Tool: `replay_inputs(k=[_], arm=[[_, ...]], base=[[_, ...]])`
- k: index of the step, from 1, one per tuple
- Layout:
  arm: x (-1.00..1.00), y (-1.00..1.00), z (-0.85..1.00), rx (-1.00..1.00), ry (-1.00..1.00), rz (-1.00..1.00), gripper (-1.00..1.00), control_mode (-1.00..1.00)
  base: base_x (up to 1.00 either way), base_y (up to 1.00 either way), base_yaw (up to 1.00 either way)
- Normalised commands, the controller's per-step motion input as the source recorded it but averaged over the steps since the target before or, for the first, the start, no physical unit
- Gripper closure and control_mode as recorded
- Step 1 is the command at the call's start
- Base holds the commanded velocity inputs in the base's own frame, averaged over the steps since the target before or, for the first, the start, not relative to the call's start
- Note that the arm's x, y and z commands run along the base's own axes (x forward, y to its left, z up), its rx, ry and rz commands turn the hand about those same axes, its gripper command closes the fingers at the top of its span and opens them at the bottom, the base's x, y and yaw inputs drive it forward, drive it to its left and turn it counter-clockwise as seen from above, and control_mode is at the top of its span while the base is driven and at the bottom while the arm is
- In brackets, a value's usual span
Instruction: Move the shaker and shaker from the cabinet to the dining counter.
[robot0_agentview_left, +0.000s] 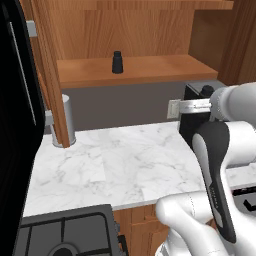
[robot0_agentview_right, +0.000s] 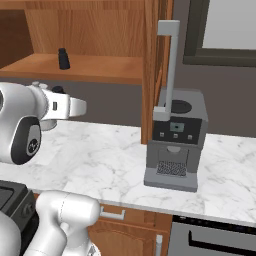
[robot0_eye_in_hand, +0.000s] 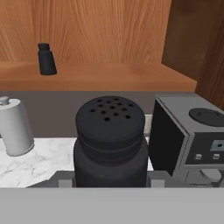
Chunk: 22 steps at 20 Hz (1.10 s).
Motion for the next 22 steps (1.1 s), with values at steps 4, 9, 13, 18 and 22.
replay_inputs(k=[4,9,13,18,22], arm=[[0.0,0.0,0.0,0.0,0.0,0.0,1.0,-1.0],[0.0,0.0,0.0,0.0,0.0,0.0,1.0,1.0],[0.0,0.0,0.0,0.0,0.0,0.0,1.0,1.0],[0.0,0.0,0.0,0.0,0.0,0.0,1.0,1.0],[0.0,0.0,0.0,0.0,0.0,0.0,1.0,1.0]], base=[[0.0,0.0,0.0],[-0.57,-0.2,-0.12],[-0.69,-0.39,-0.2],[-0.59,-0.39,-0.19],[-0.55,-0.41,-0.1]])
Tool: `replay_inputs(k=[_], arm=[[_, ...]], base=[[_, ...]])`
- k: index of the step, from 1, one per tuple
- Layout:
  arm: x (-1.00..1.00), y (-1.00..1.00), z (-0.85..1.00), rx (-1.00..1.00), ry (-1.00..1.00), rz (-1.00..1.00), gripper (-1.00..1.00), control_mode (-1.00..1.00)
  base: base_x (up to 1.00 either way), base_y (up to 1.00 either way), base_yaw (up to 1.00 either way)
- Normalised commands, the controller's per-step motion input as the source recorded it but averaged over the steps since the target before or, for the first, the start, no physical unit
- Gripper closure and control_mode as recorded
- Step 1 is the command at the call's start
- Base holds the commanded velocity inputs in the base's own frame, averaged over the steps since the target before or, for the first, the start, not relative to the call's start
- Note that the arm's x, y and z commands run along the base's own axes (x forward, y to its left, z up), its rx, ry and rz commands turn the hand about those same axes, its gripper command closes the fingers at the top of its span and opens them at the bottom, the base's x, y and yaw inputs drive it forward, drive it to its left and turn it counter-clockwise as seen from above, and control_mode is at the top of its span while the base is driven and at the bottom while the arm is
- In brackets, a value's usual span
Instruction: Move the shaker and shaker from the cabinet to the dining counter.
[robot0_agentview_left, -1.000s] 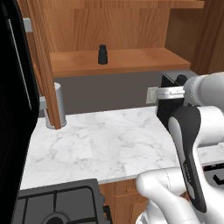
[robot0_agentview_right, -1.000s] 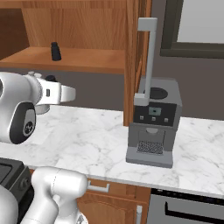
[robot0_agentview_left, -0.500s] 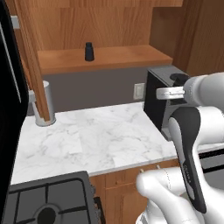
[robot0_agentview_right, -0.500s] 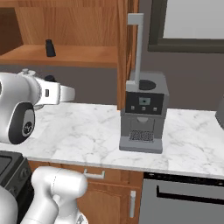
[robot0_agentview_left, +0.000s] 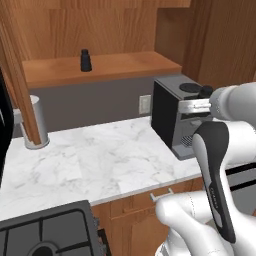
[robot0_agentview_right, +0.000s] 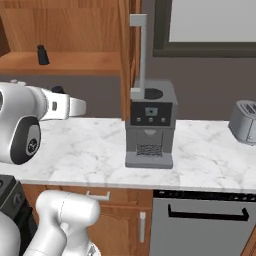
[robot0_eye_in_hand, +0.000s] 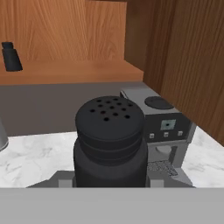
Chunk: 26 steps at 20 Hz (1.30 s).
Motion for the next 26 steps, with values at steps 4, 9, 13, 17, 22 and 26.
replay_inputs(k=[4,9,13,17,22,26], arm=[[0.0,0.0,0.0,0.0,0.0,0.0,1.0,1.0],[0.0,0.0,0.0,0.0,0.0,0.0,1.0,1.0],[0.0,0.0,0.0,0.0,0.0,0.0,1.0,1.0],[0.0,0.0,0.0,0.0,0.0,0.0,1.0,1.0],[0.0,0.0,0.0,0.0,0.0,0.0,1.0,1.0],[0.0,0.0,0.0,0.0,0.0,0.0,1.0,1.0]], base=[[-0.5,-0.48,0.01],[-0.35,-0.2,0.15],[0.39,-0.02,0.43],[0.77,-0.16,0.61],[0.66,-0.27,0.52],[-0.45,-0.11,0.26]])
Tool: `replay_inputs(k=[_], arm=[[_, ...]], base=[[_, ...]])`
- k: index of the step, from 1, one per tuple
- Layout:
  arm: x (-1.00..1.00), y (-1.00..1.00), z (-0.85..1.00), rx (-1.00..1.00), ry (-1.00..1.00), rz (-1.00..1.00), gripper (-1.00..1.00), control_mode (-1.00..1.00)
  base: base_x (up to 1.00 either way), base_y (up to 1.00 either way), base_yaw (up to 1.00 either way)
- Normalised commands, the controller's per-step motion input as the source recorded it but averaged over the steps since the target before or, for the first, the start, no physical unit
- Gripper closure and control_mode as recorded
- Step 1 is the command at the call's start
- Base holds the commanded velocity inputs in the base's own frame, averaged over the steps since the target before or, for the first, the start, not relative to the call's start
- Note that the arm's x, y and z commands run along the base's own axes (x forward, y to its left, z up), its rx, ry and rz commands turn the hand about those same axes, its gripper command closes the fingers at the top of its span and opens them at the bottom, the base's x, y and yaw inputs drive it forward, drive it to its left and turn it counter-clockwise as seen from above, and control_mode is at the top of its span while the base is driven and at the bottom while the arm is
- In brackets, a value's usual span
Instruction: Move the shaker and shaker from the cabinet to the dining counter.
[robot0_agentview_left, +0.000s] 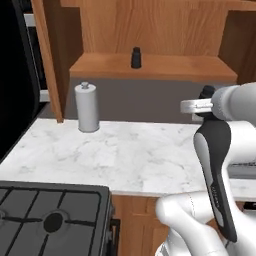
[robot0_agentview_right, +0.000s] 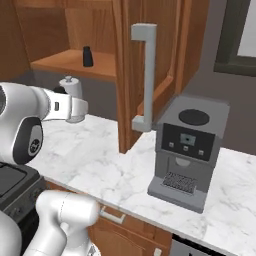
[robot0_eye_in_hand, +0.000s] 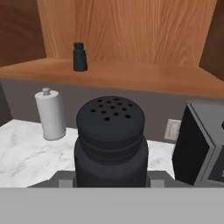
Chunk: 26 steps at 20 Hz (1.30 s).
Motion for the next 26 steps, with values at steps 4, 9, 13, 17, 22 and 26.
replay_inputs(k=[4,9,13,17,22,26], arm=[[0.0,0.0,0.0,0.0,0.0,0.0,1.0,1.0],[0.0,0.0,0.0,0.0,0.0,0.0,1.0,1.0],[0.0,0.0,0.0,0.0,0.0,0.0,1.0,1.0],[0.0,0.0,0.0,0.0,0.0,0.0,1.0,1.0],[0.0,0.0,0.0,0.0,0.0,0.0,1.0,1.0],[0.0,0.0,0.0,0.0,0.0,0.0,1.0,1.0]], base=[[-0.85,0.0,0.18],[-0.9,-0.03,0.17],[-0.77,-0.2,0.15],[-0.58,-0.15,0.16],[-0.28,-0.23,0.22],[0.0,-0.38,0.24]])
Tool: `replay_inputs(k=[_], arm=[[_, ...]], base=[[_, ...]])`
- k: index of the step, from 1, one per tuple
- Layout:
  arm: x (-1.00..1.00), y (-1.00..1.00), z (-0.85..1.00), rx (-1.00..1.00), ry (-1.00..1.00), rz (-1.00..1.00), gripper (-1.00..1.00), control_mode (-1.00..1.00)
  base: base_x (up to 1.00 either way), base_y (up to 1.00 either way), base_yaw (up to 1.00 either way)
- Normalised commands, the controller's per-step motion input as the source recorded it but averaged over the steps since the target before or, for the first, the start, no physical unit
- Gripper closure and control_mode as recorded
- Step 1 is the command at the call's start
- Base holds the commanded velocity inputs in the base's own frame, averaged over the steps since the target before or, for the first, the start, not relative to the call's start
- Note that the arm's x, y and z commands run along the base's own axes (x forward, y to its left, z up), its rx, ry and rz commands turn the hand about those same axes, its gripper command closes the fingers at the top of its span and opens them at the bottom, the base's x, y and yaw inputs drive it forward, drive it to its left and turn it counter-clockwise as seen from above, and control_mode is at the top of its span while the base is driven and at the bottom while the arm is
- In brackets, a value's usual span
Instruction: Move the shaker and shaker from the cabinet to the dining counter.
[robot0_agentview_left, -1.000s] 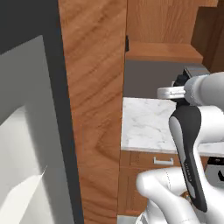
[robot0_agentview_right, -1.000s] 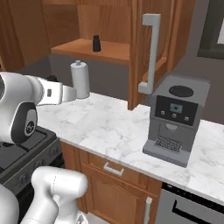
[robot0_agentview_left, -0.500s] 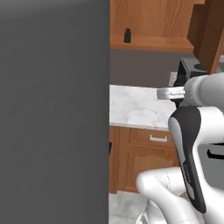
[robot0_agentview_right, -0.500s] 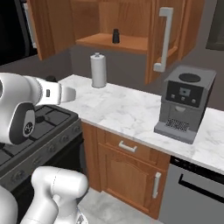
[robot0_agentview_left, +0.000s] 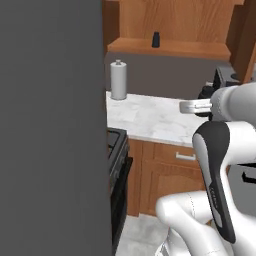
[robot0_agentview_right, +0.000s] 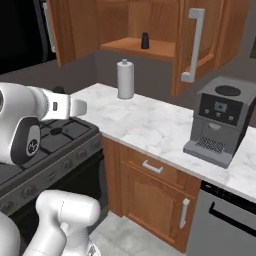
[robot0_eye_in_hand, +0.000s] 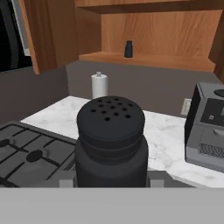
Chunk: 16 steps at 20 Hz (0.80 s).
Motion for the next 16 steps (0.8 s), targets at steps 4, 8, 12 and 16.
replay_inputs(k=[4,8,12,16], arm=[[0.0,0.0,0.0,0.0,0.0,0.0,1.0,1.0],[0.0,0.0,0.0,0.0,0.0,0.0,1.0,1.0],[0.0,0.0,0.0,0.0,0.0,0.0,1.0,1.0],[0.0,0.0,0.0,0.0,0.0,0.0,1.0,1.0]], base=[[0.0,-0.45,0.25],[-0.28,-0.53,0.25],[-0.49,-0.4,0.26],[-0.41,-0.26,0.3]])
